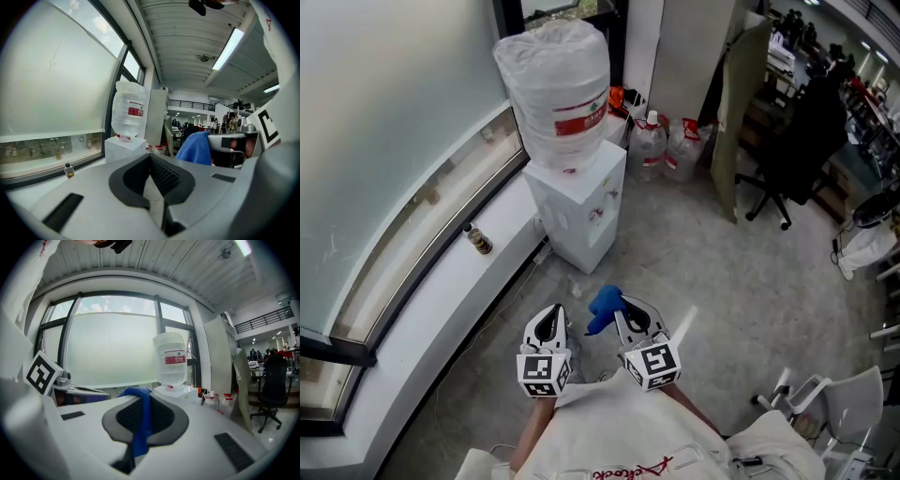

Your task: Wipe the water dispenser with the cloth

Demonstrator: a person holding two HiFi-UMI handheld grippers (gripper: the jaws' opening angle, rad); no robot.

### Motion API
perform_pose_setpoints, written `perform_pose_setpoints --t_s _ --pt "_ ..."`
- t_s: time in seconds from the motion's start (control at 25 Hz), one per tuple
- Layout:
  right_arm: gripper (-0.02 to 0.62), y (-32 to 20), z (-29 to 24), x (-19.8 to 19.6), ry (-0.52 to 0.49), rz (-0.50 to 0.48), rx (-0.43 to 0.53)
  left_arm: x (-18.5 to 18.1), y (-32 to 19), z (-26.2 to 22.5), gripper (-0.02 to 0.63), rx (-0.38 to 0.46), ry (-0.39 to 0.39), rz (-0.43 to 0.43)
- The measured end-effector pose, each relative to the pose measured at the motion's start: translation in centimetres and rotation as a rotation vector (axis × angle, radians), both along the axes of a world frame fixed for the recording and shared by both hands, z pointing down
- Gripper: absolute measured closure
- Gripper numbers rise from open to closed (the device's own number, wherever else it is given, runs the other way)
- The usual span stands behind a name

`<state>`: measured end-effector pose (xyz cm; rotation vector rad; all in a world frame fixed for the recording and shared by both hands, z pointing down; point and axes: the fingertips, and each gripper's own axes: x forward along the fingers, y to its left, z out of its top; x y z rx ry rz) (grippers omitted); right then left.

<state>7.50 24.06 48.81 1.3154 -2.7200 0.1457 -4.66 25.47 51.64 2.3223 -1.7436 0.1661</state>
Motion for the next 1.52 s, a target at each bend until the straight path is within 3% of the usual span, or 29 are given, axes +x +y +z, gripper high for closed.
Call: perform_pose_setpoints --t_s 0.44,0.88,1.2,1.52 --pt "0.572 -11.3 0.4 -4.1 0.034 0.057 -0.003 -4.0 -12.6 0.3 0.595 0.005 0.026 0.069" --pt "0.572 -22.8 -1.5 -11.6 0.031 0.076 0.004 -12.3 -24.4 -1.4 0.595 0.010 0.018 0.071" --pt "0.572 -28.5 -1.9 -15.4 0.037 0.093 0.014 -15.7 -30.3 -1.6 0.595 0.010 0.023 0.093" --pt "0.572 -30.7 -0.7 -15.4 0.029 0.157 -0.018 -16.4 -33.5 -0.9 0.595 -0.008 0.011 0.145"
